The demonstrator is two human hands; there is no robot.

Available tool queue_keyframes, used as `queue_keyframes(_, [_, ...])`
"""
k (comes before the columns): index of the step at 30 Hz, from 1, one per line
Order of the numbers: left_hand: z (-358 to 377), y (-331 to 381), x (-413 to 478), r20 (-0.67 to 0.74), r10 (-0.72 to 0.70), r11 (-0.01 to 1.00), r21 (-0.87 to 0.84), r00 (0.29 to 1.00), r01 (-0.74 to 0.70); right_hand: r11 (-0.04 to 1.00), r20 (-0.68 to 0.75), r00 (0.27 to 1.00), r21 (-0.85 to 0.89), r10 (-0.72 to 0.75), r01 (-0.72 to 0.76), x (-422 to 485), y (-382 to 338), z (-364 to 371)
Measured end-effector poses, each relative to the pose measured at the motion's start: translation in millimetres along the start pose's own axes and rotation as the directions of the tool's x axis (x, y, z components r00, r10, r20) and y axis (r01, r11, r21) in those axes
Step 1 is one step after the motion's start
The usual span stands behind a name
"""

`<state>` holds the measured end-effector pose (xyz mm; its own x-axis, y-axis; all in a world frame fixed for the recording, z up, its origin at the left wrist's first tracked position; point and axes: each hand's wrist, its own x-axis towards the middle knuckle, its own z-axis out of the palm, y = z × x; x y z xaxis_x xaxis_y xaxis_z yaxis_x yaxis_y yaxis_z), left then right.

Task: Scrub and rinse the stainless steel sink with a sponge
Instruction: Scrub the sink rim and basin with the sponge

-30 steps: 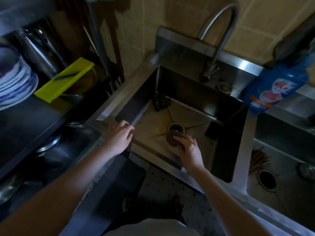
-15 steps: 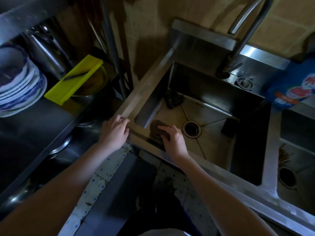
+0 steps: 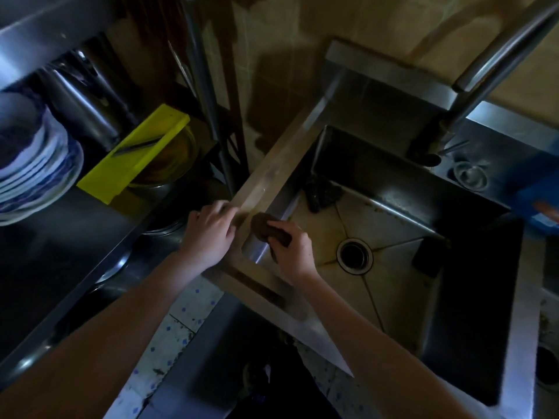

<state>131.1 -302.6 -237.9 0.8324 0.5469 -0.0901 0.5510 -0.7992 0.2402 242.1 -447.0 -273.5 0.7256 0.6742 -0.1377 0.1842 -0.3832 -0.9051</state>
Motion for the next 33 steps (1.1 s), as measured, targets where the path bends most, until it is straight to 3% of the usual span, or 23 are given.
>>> queue_keyframes(9, [18, 7, 53, -0.022, 0.029, 0.999, -0.017, 0.999, -0.029, 0.999, -0.082, 0.997, 0.037, 0.011, -0.008, 50, 16, 24])
queue_keyframes(17, [27, 8, 85, -0.081, 0.022, 0.996, -0.079, 0.996, -0.028, 0.956, -0.234, 0.954, 0.269, 0.186, -0.12, 143, 22, -8])
queue_keyframes(22, [29, 10, 103, -0.066, 0.041, 0.996, -0.078, 0.997, -0.046, 0.945, -0.272, 0.935, 0.292, 0.227, -0.145, 166, 24, -20])
queue_keyframes(26, [28, 9, 110, -0.039, 0.042, 0.995, -0.093, 0.998, -0.046, 0.929, -0.22, 0.946, 0.336, 0.24, -0.157, 134, 25, -7])
queue_keyframes(29, [27, 10, 114, -0.037, 0.047, 0.994, -0.099, 0.998, -0.05, 0.877, -0.018, 0.951, 0.394, 0.308, -0.276, 85, 32, 15])
queue_keyframes(33, [26, 9, 122, -0.031, 0.054, 0.994, -0.093, 0.998, -0.057, 0.878, 0.144, 0.923, 0.288, 0.356, -0.383, 41, 45, 42])
